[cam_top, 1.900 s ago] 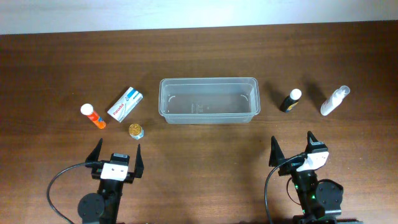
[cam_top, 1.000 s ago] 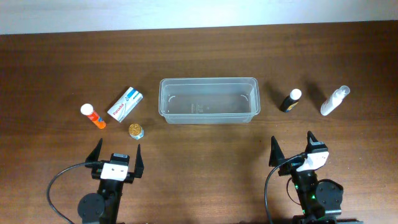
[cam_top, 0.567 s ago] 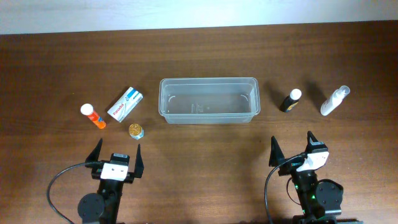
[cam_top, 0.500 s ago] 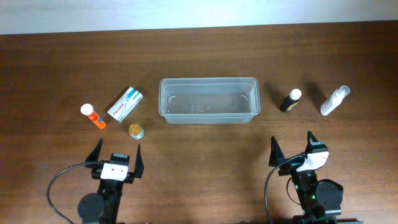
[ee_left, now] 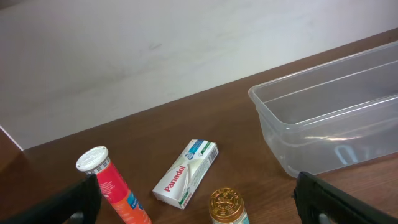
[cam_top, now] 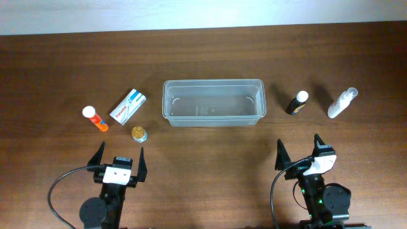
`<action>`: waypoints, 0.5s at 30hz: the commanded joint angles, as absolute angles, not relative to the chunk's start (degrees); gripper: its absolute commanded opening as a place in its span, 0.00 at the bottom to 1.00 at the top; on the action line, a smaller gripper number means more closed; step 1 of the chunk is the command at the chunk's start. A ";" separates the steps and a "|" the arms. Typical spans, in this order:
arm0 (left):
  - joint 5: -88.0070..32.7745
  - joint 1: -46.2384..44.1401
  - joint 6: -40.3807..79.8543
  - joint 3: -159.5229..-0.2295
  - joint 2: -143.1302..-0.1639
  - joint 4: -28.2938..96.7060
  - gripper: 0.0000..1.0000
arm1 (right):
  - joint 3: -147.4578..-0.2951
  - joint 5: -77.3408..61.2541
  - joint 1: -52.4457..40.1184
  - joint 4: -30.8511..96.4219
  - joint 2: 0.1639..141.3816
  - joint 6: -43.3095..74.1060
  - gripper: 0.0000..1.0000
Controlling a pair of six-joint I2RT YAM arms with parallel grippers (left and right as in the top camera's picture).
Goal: Pack container
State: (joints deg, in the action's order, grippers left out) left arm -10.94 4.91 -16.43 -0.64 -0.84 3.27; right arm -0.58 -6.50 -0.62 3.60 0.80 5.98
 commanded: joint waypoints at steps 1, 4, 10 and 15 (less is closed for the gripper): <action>-10.72 5.15 -15.88 -0.54 -0.30 3.70 1.00 | -0.32 -5.76 -0.32 4.05 0.19 6.00 0.98; -10.72 5.15 -15.90 -0.54 -0.30 3.70 0.99 | -0.32 -5.76 -0.32 4.05 0.19 5.98 0.98; -10.72 5.15 -15.88 -0.54 -0.30 3.70 0.99 | -0.32 -5.76 -0.32 4.05 0.19 5.98 0.98; -10.72 5.15 -15.88 -0.54 -0.30 3.70 0.99 | -0.32 -5.76 -0.32 4.08 0.19 6.00 0.98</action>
